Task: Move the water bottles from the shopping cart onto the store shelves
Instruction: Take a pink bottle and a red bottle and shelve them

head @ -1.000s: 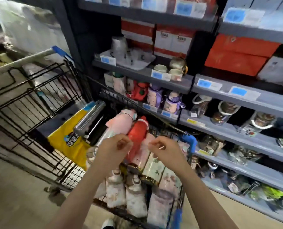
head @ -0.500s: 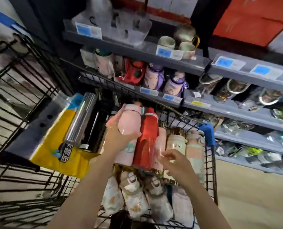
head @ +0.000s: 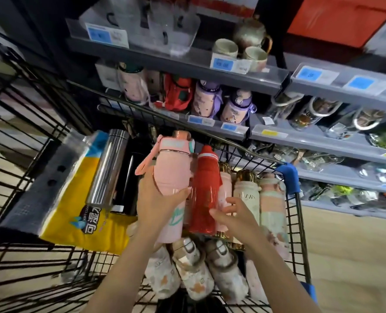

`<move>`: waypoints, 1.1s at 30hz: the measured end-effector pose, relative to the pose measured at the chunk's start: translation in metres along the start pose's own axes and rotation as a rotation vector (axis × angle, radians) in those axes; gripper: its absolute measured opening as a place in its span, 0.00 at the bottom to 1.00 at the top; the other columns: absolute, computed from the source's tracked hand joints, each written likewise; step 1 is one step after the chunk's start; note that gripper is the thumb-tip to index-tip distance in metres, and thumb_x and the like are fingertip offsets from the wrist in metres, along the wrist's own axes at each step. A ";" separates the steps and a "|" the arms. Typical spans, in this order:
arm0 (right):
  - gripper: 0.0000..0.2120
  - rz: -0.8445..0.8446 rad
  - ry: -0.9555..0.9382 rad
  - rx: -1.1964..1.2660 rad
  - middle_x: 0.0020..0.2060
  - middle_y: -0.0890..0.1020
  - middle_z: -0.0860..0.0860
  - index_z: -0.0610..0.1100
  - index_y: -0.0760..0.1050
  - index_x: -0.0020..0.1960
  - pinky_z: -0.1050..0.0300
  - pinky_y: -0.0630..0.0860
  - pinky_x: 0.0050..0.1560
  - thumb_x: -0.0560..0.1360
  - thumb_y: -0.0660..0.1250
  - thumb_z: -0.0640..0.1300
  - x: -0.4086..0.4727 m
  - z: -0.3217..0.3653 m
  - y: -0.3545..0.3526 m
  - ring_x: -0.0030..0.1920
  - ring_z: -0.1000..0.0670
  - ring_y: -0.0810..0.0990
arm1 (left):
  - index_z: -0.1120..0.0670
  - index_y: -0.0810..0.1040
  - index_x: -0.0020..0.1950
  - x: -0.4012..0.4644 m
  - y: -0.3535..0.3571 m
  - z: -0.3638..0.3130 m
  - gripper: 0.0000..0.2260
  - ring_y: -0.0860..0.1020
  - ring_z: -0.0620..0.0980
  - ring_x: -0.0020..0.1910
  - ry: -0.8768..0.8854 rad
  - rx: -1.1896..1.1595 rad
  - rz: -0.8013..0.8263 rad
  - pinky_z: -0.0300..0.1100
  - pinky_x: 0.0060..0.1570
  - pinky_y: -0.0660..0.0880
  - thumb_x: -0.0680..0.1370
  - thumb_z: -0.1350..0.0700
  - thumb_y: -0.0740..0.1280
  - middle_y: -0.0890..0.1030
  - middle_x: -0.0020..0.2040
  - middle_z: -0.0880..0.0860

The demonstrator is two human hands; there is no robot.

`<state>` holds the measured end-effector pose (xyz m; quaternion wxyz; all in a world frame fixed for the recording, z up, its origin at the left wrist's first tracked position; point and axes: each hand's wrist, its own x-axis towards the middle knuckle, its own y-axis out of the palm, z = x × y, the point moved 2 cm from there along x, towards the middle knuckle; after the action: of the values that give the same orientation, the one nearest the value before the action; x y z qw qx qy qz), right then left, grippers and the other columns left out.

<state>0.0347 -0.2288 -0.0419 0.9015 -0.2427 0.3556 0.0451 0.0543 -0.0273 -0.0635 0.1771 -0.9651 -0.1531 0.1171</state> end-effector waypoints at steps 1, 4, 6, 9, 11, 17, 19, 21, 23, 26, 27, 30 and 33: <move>0.33 0.003 0.012 -0.022 0.58 0.76 0.51 0.47 0.62 0.71 0.48 0.76 0.59 0.72 0.73 0.54 0.004 0.006 0.002 0.57 0.49 0.77 | 0.34 0.65 0.63 -0.006 -0.011 -0.004 0.37 0.74 0.46 0.56 0.035 -0.018 -0.008 0.51 0.51 0.77 0.59 0.44 0.79 0.72 0.57 0.42; 0.38 -0.028 0.029 -0.142 0.60 0.74 0.51 0.46 0.60 0.71 0.54 0.73 0.56 0.69 0.72 0.60 0.028 0.020 0.016 0.61 0.44 0.76 | 0.28 0.61 0.63 -0.021 -0.048 -0.008 0.40 0.72 0.43 0.59 0.091 -0.031 -0.033 0.53 0.56 0.75 0.61 0.48 0.81 0.71 0.60 0.39; 0.46 -0.086 0.049 -0.203 0.62 0.74 0.48 0.48 0.59 0.70 0.50 0.76 0.57 0.61 0.72 0.69 0.051 0.020 0.029 0.57 0.43 0.77 | 0.31 0.61 0.66 -0.030 -0.069 -0.007 0.41 0.72 0.46 0.60 0.105 0.004 -0.069 0.54 0.56 0.75 0.59 0.43 0.79 0.71 0.62 0.42; 0.52 -0.179 0.080 -0.305 0.63 0.69 0.44 0.50 0.52 0.73 0.50 0.75 0.53 0.60 0.74 0.68 0.075 0.015 0.048 0.55 0.40 0.77 | 0.38 0.64 0.67 -0.043 -0.091 0.005 0.41 0.72 0.47 0.59 0.084 0.083 -0.120 0.55 0.54 0.75 0.57 0.40 0.75 0.72 0.61 0.45; 0.53 -0.271 0.055 -0.360 0.63 0.67 0.42 0.49 0.50 0.73 0.47 0.75 0.53 0.60 0.76 0.64 0.075 0.016 0.055 0.56 0.39 0.75 | 0.40 0.66 0.66 -0.050 -0.101 0.015 0.40 0.72 0.49 0.57 0.056 0.121 -0.152 0.57 0.51 0.76 0.56 0.39 0.75 0.73 0.59 0.46; 0.53 -0.254 0.064 -0.118 0.61 0.72 0.44 0.50 0.56 0.72 0.41 0.76 0.57 0.55 0.80 0.60 0.074 0.012 0.055 0.56 0.40 0.76 | 0.42 0.67 0.67 -0.063 -0.109 0.034 0.41 0.73 0.50 0.58 0.001 0.108 -0.179 0.57 0.52 0.77 0.56 0.38 0.78 0.74 0.58 0.47; 0.44 -0.183 0.064 0.127 0.57 0.77 0.46 0.49 0.63 0.68 0.43 0.78 0.53 0.59 0.81 0.53 0.060 0.019 0.048 0.51 0.43 0.79 | 0.42 0.67 0.64 -0.067 -0.108 0.033 0.39 0.72 0.48 0.57 0.016 0.126 -0.187 0.51 0.52 0.76 0.57 0.42 0.80 0.73 0.58 0.46; 0.32 -0.128 0.034 0.302 0.50 0.79 0.47 0.49 0.67 0.62 0.50 0.79 0.43 0.64 0.79 0.47 0.042 0.024 0.042 0.46 0.46 0.80 | 0.42 0.66 0.64 -0.070 -0.103 0.028 0.39 0.70 0.46 0.56 0.035 0.158 -0.187 0.44 0.48 0.72 0.58 0.47 0.81 0.71 0.57 0.46; 0.29 -0.102 -0.021 0.383 0.49 0.79 0.48 0.49 0.68 0.62 0.54 0.77 0.37 0.66 0.78 0.44 0.025 0.023 0.037 0.45 0.47 0.81 | 0.47 0.66 0.67 -0.073 -0.096 0.022 0.40 0.69 0.46 0.56 0.061 0.192 -0.174 0.44 0.49 0.70 0.59 0.48 0.81 0.70 0.58 0.47; 0.28 -0.096 -0.087 0.423 0.51 0.80 0.48 0.48 0.69 0.62 0.53 0.78 0.39 0.66 0.78 0.43 0.000 0.014 0.019 0.47 0.47 0.82 | 0.49 0.65 0.71 -0.079 -0.082 0.017 0.44 0.70 0.48 0.59 0.092 0.183 -0.141 0.49 0.54 0.73 0.59 0.48 0.81 0.71 0.61 0.50; 0.28 -0.098 -0.105 0.431 0.51 0.81 0.48 0.48 0.69 0.62 0.54 0.78 0.39 0.66 0.78 0.42 -0.008 0.009 0.010 0.47 0.47 0.82 | 0.50 0.65 0.71 -0.081 -0.076 0.015 0.44 0.70 0.49 0.60 0.101 0.181 -0.132 0.50 0.55 0.73 0.59 0.47 0.81 0.71 0.61 0.50; 0.31 -0.103 -0.182 0.379 0.51 0.81 0.49 0.50 0.68 0.64 0.53 0.79 0.41 0.66 0.78 0.41 -0.031 -0.008 -0.025 0.47 0.48 0.82 | 0.49 0.65 0.71 -0.090 -0.055 0.005 0.45 0.73 0.51 0.59 0.123 0.178 -0.100 0.53 0.53 0.75 0.58 0.43 0.80 0.74 0.61 0.50; 0.35 -0.159 -0.267 0.326 0.52 0.80 0.51 0.51 0.66 0.67 0.56 0.77 0.42 0.65 0.78 0.39 -0.054 -0.033 -0.068 0.48 0.51 0.81 | 0.44 0.63 0.73 -0.103 -0.028 -0.010 0.47 0.73 0.52 0.61 0.152 0.148 -0.064 0.56 0.54 0.76 0.58 0.44 0.80 0.73 0.62 0.49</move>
<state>-0.0085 -0.2986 0.0008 0.9685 -0.1130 0.2157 -0.0523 -0.0455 -0.0405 -0.0259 0.2625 -0.9502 -0.1608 0.0488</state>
